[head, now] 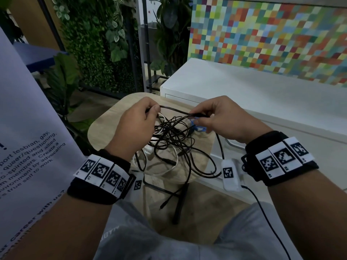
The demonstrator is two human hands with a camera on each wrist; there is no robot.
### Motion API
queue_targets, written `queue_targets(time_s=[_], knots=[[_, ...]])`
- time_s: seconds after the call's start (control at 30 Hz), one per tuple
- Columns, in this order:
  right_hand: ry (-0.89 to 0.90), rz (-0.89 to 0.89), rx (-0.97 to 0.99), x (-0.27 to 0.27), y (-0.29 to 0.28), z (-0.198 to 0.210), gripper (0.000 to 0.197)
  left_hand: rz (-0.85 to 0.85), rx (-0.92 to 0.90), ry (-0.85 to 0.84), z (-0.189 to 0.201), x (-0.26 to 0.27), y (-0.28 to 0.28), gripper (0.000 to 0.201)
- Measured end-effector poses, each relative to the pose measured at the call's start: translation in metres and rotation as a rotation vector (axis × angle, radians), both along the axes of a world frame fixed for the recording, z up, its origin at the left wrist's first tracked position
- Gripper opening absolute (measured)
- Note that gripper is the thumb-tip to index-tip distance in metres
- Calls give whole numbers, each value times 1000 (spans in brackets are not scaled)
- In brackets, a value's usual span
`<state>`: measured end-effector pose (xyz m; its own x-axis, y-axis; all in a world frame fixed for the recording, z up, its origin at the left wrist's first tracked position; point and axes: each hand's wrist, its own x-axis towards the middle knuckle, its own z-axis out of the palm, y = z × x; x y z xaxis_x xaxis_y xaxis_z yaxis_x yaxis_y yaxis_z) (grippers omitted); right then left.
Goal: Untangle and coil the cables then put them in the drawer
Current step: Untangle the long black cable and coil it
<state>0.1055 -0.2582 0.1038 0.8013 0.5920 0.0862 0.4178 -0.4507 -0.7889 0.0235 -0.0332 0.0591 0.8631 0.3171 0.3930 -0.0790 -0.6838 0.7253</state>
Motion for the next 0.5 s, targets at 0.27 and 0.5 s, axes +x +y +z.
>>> queue_targets(time_s=[0.27,0.5], knots=[[-4,-107,193,1,2,-7,8,-103,-207,50,2,1,7,21],[64,-194,410,6,-7,-9,9,-115,-211,224,7,-7,29,16]])
